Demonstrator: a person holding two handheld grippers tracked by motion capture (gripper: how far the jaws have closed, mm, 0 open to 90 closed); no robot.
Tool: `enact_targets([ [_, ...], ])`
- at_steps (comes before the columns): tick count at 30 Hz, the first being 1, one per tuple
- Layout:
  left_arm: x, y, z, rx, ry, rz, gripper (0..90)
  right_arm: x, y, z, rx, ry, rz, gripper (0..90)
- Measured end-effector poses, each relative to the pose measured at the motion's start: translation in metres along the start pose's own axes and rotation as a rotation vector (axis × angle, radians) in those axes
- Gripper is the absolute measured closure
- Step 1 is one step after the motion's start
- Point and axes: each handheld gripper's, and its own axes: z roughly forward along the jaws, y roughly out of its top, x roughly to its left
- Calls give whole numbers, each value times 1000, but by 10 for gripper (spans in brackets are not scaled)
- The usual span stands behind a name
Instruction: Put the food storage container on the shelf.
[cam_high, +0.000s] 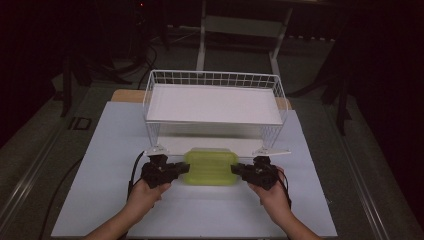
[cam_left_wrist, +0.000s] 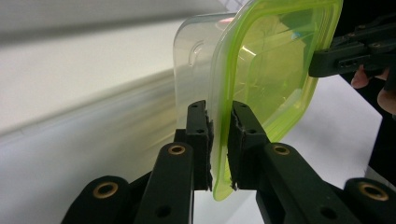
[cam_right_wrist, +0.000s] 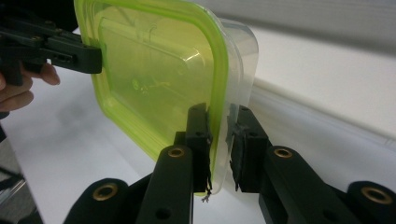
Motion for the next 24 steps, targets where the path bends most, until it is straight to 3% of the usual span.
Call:
enact_targets([
  [6, 8, 14, 11, -4, 26, 9, 804, -12, 12, 7, -17, -15, 25, 787],
  [14, 25, 12, 32, -4, 36, -12, 803, -27, 15, 26, 0, -48, 36, 784],
  [24, 37, 15, 46, -5, 49, -38, 803, -38, 19, 42, -5, -88, 43, 778],
])
